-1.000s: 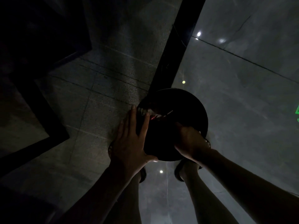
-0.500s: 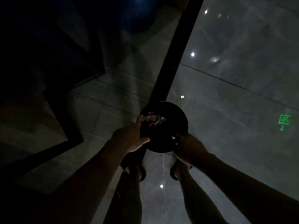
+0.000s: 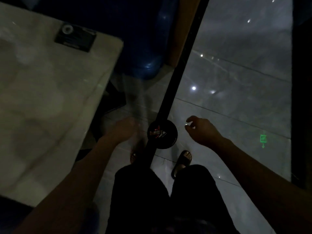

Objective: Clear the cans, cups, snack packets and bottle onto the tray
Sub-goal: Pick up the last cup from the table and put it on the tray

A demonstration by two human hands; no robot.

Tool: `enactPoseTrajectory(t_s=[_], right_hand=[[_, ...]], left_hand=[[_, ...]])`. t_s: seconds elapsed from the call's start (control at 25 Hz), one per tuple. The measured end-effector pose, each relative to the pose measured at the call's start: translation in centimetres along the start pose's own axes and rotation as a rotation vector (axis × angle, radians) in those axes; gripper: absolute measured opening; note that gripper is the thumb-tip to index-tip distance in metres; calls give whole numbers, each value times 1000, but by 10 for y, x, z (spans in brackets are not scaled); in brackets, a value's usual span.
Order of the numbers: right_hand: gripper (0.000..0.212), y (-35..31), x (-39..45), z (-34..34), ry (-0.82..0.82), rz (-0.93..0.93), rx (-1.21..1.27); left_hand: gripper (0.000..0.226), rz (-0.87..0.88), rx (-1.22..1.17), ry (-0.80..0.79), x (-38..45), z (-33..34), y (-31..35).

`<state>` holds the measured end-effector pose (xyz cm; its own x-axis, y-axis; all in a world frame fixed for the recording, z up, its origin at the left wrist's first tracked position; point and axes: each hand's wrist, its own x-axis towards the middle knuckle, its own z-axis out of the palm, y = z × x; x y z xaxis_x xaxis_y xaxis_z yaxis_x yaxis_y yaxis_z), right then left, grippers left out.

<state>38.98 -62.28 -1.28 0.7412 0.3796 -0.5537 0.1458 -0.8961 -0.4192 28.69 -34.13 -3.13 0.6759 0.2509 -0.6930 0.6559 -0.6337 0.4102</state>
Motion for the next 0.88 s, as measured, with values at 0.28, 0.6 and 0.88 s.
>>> enactPoseTrajectory(t_s=[0.28, 0.6, 0.88], right_hand=[[26, 43, -116, 4, 274, 56, 250], [20, 110, -154, 56, 74, 320, 297], [17, 128, -120, 41, -55, 321, 260]], left_hand=[[39, -57, -200, 171, -89, 23, -27], [45, -235, -119, -114, -137, 98, -65], [35, -264, -131, -7, -136, 94, -37]])
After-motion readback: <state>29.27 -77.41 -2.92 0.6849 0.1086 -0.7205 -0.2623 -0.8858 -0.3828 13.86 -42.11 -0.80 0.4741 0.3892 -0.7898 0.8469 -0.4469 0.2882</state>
